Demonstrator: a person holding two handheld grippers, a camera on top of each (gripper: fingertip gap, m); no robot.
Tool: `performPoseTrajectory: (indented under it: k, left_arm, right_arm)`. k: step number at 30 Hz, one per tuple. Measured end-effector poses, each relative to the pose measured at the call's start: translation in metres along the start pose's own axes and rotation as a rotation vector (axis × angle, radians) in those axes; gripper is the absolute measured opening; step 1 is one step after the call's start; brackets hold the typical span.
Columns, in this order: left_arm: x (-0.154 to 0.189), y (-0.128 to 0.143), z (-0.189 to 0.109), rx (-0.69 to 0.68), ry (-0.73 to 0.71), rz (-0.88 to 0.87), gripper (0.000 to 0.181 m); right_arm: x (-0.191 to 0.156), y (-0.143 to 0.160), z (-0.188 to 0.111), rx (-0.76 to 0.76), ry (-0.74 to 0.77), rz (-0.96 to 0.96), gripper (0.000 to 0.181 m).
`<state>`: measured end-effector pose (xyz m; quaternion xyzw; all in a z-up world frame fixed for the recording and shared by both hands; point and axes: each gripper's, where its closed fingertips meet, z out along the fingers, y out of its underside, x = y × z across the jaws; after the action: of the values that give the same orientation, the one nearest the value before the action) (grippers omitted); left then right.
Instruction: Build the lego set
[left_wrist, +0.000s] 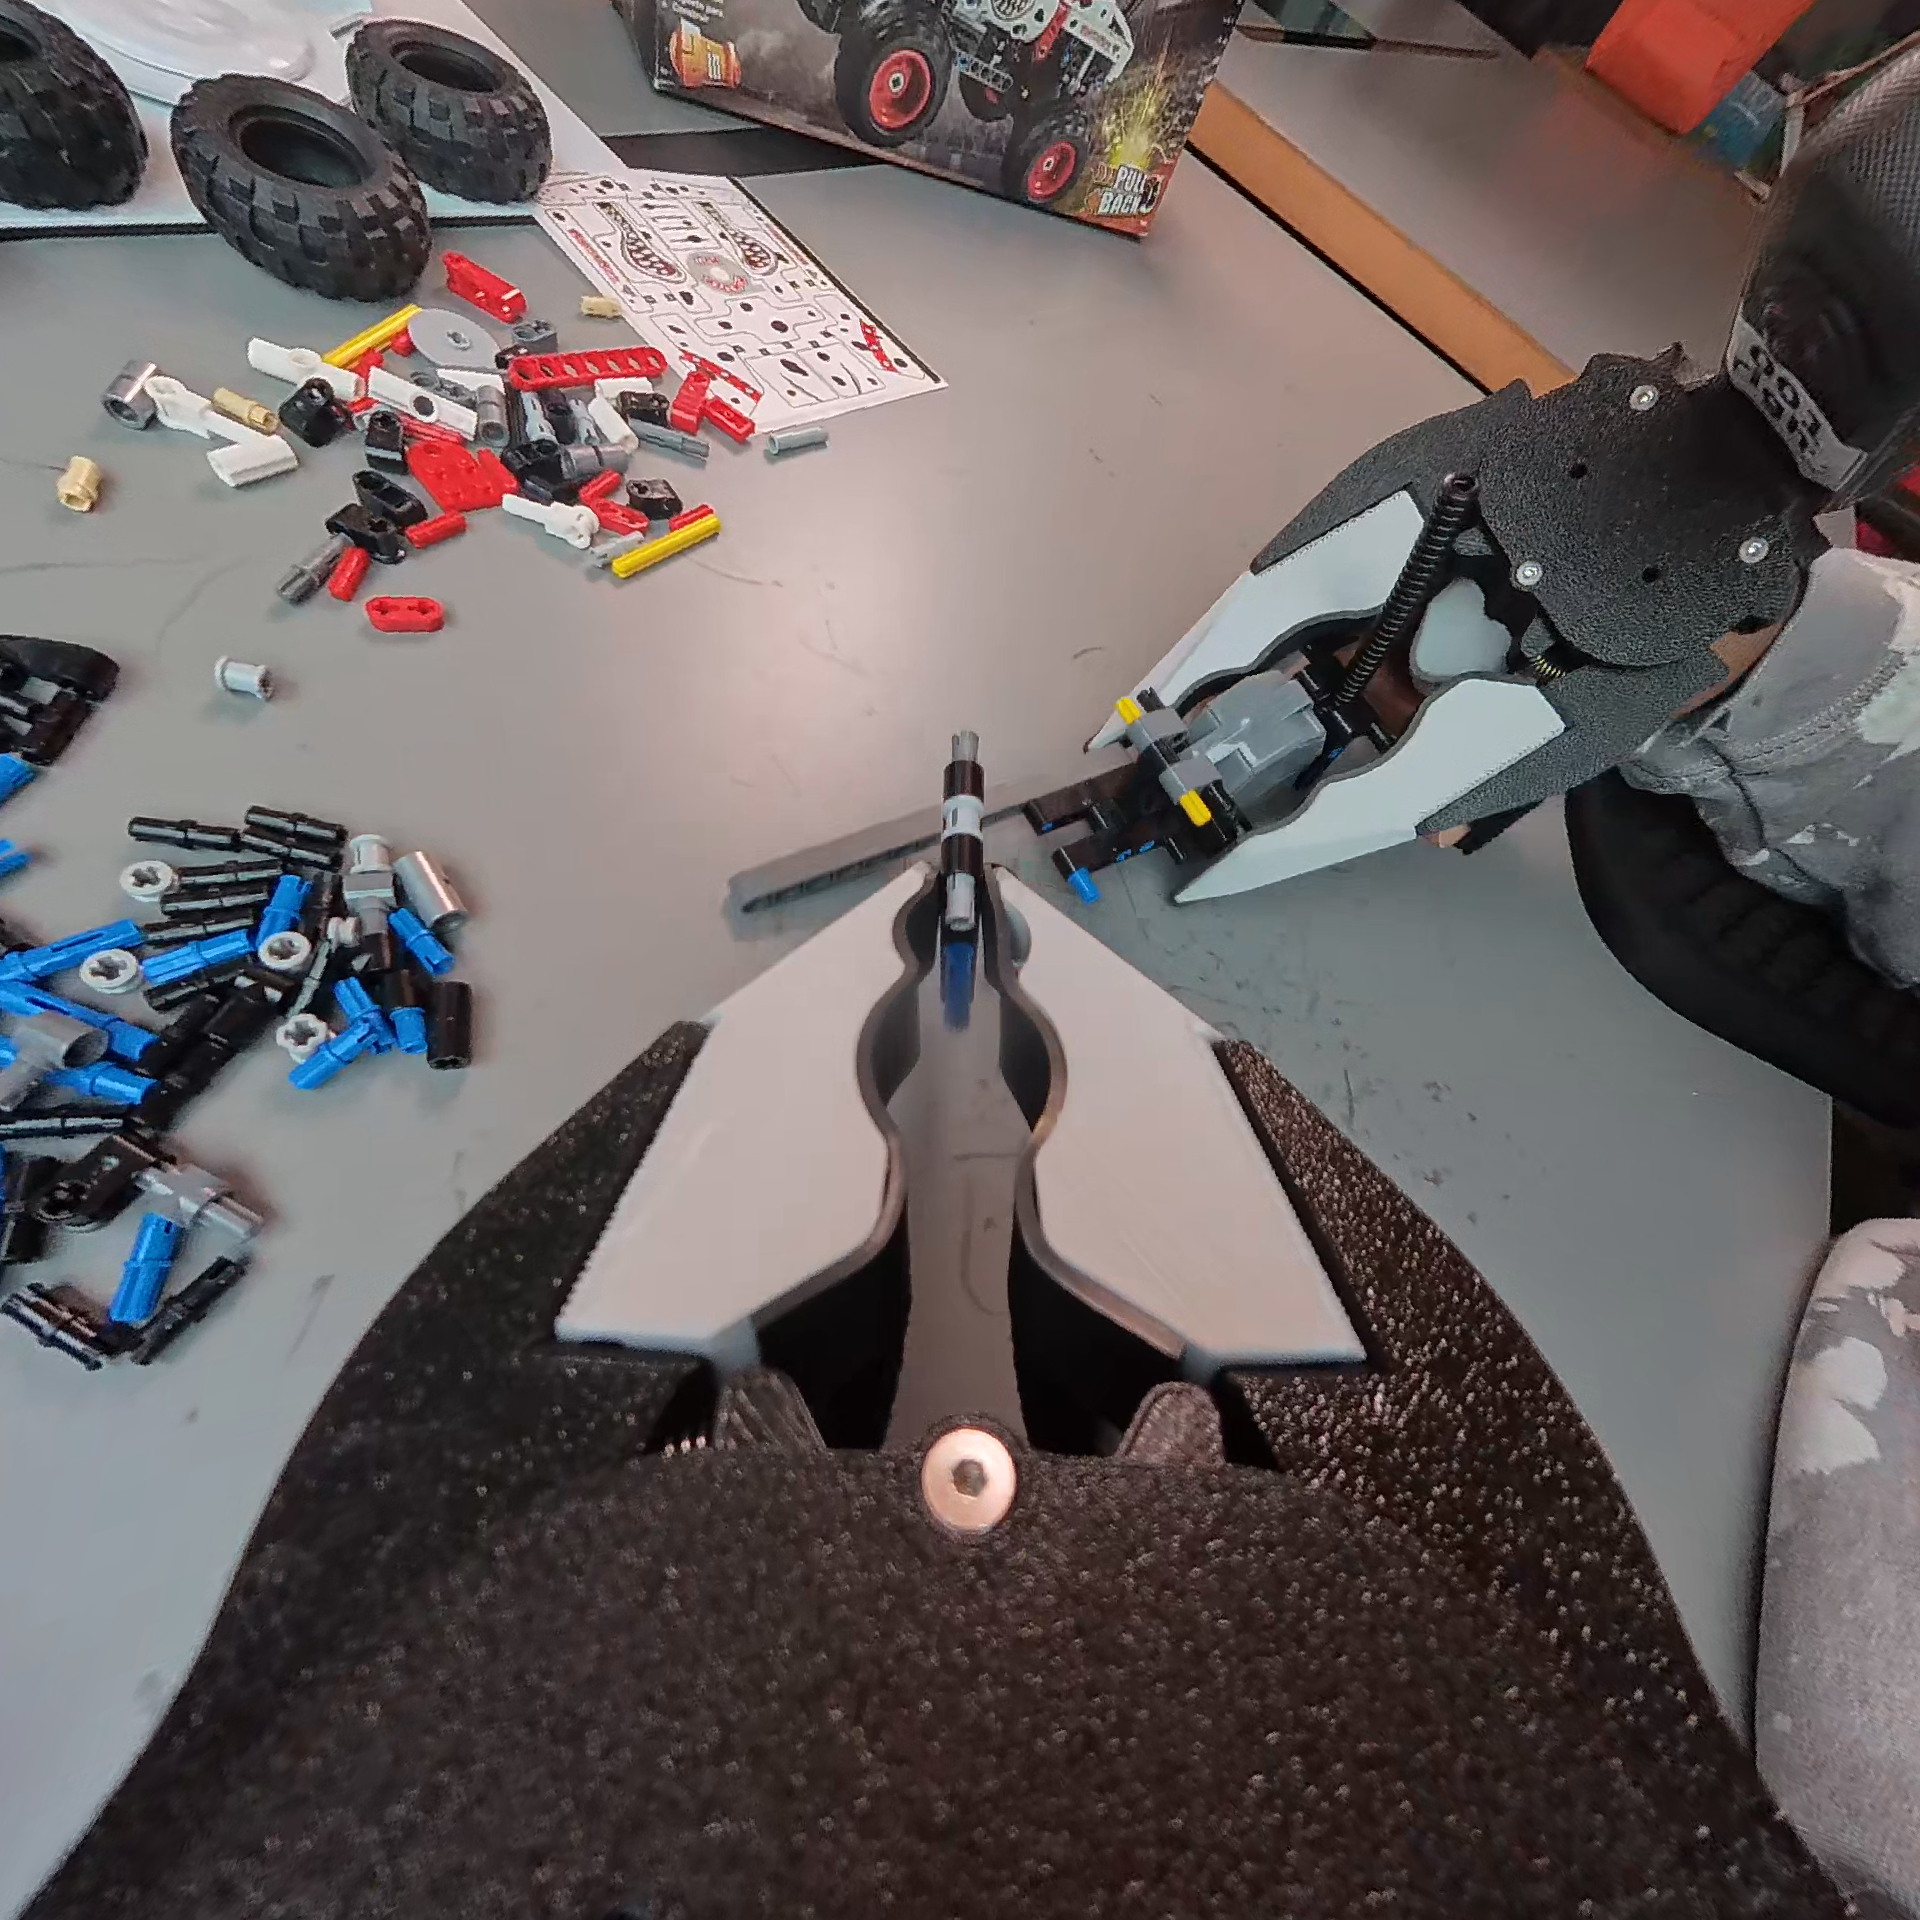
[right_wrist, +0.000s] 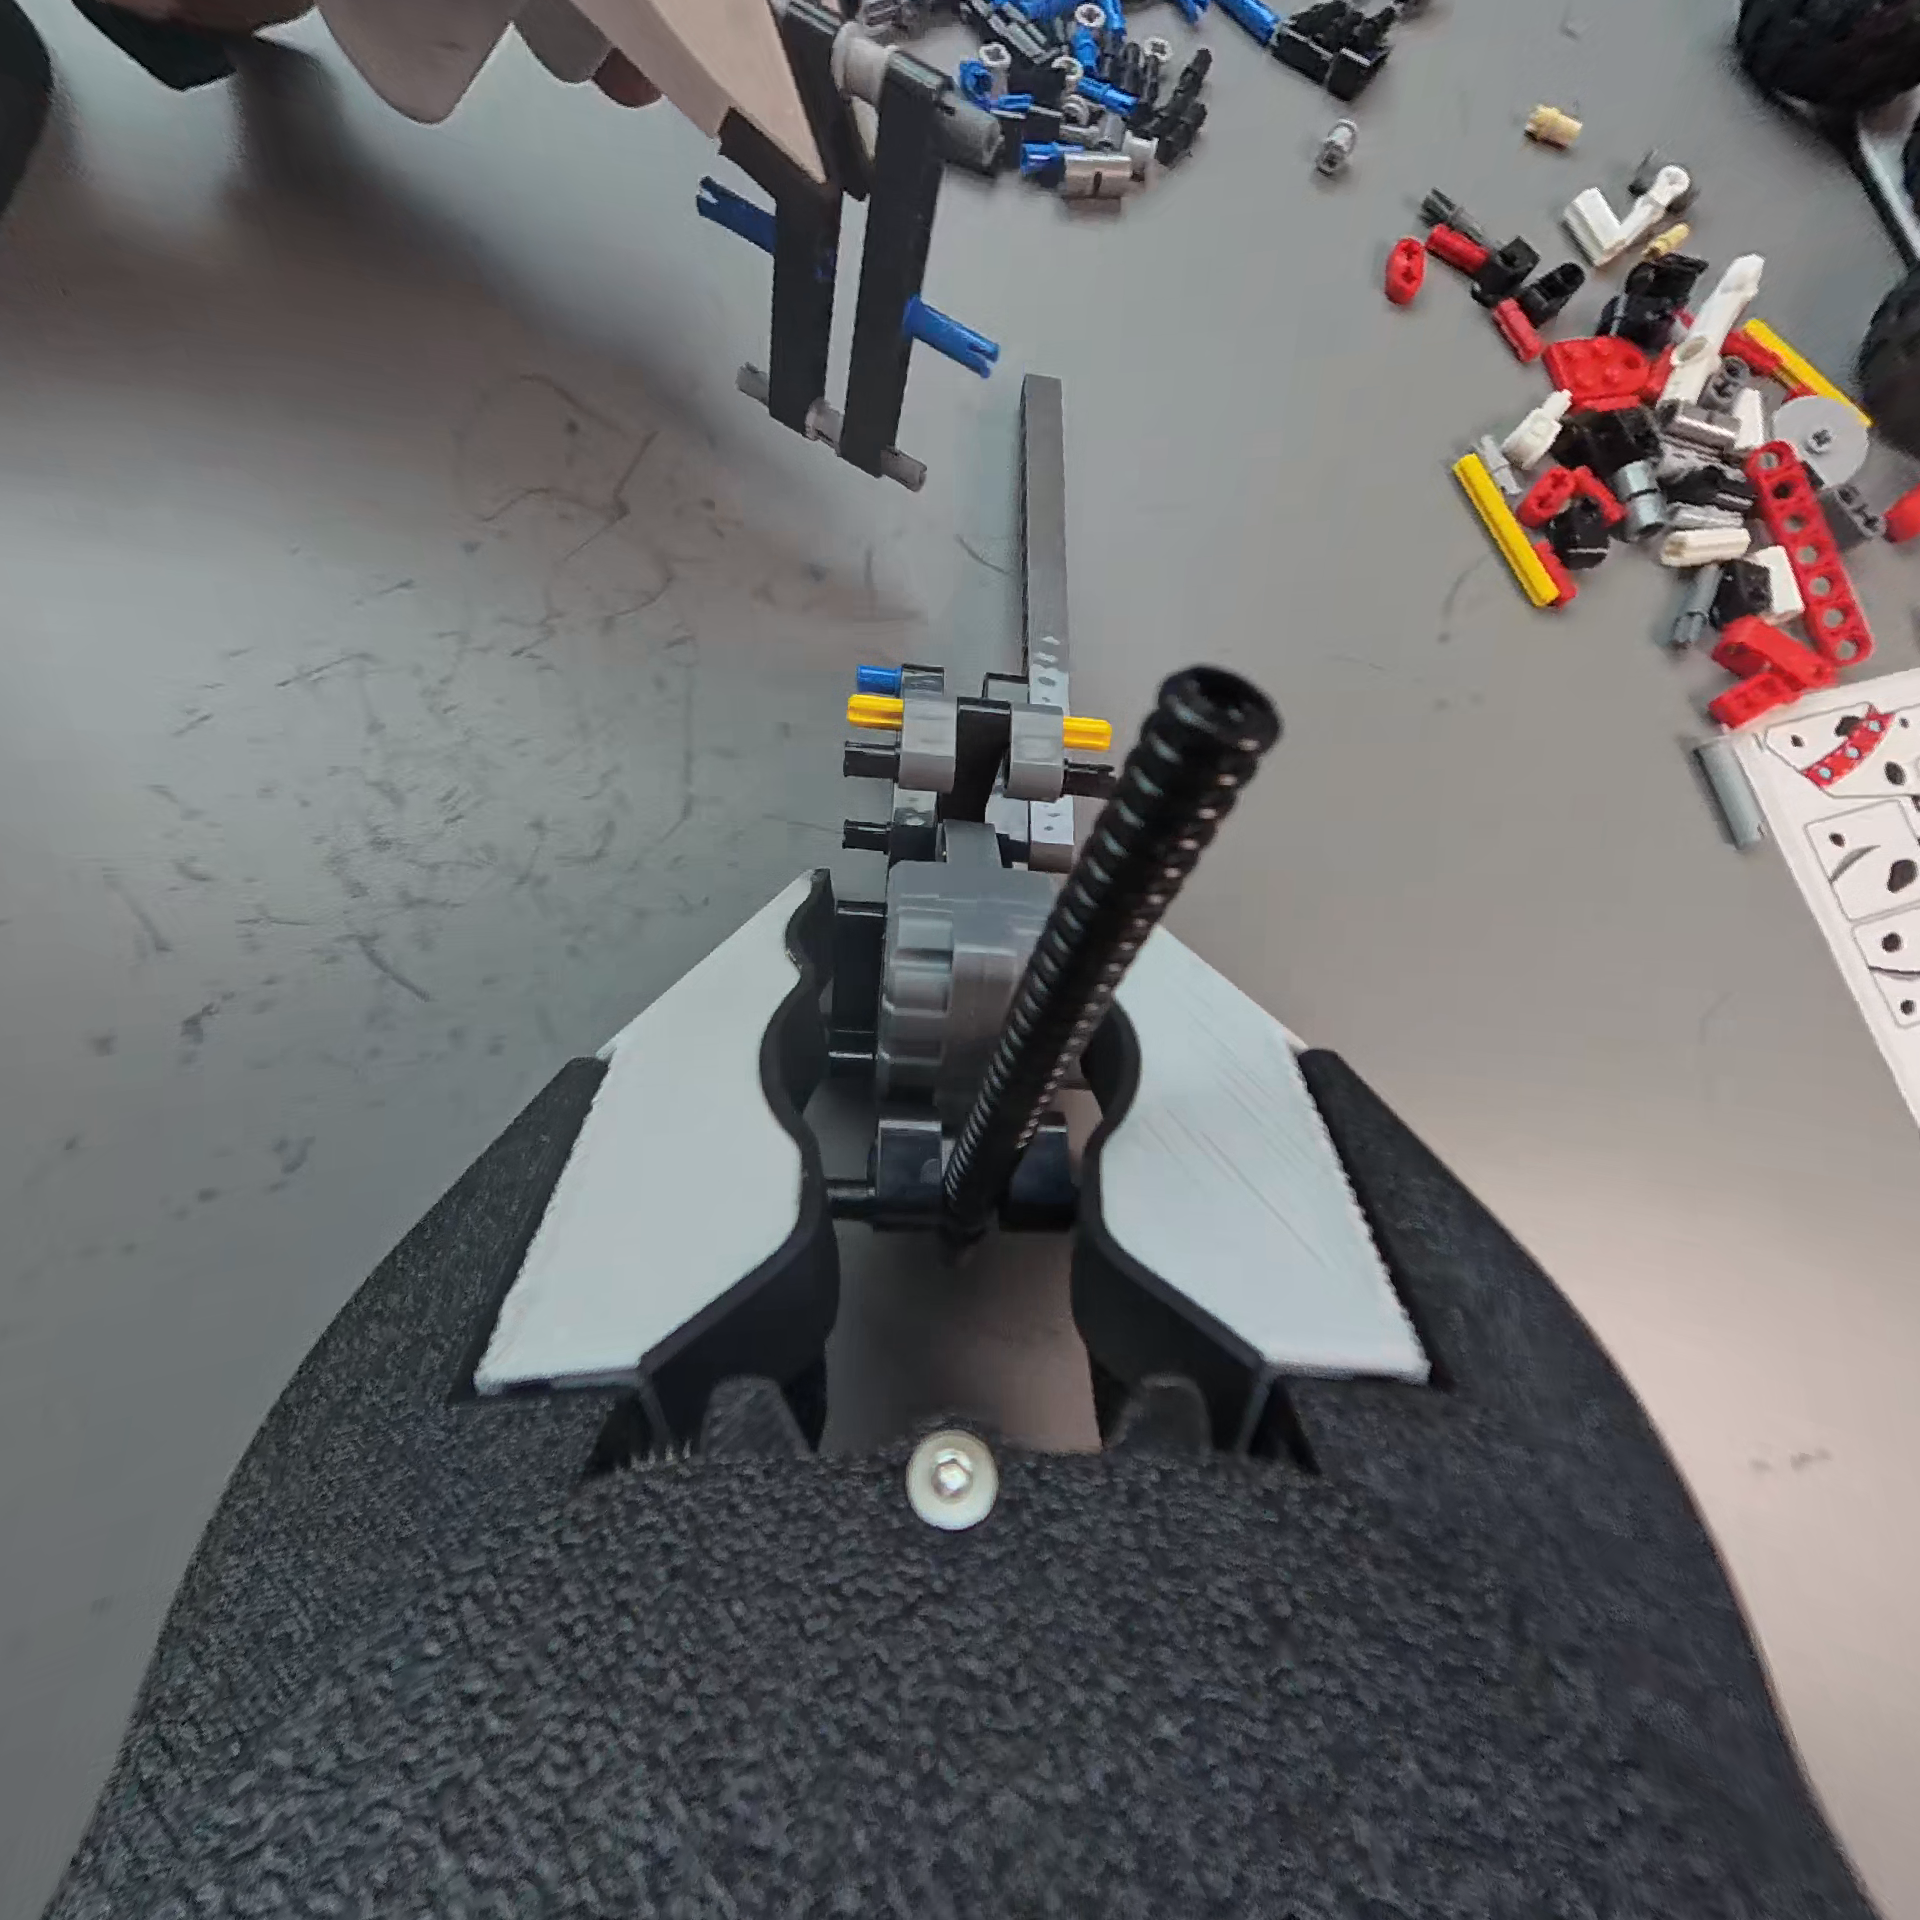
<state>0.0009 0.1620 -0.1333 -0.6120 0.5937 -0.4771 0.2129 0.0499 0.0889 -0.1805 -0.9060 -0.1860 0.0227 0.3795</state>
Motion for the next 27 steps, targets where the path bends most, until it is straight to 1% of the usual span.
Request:
performPoseTrajectory:
  k: [5,9,12,15,21,23,27]
  left_arm:
    - [-0.004,-0.001,-0.001,0.007,-0.016,-0.01,0.007]
    - [-0.007,0.002,0.001,-0.008,-0.031,-0.018,0.007]
    - [-0.012,0.005,0.004,-0.025,-0.065,-0.028,0.007]
    - [-0.013,0.002,0.006,-0.011,-0.081,-0.042,0.007]
    - [-0.009,-0.001,0.015,-0.007,-0.088,-0.019,0.007]
    - [-0.007,0.001,0.018,-0.02,-0.091,-0.005,0.007]
    - [-0.007,0.002,0.02,-0.024,-0.098,0.008,0.007]
  right_arm:
    - [0.002,-0.001,-0.003,0.031,0.01,0.093,0.045]
    - [-0.002,-0.006,0.0,0.042,-0.004,0.131,0.045]
    - [-0.004,-0.008,0.002,0.031,-0.003,0.162,0.045]
    - [-0.006,-0.01,0.005,0.02,0.021,0.18,0.045]
    - [-0.013,-0.014,0.01,-0.002,0.069,0.171,0.046]
    - [-0.015,-0.013,0.012,-0.008,0.075,0.146,0.053]
    - [-0.018,-0.013,0.012,-0.011,0.07,0.135,0.058]
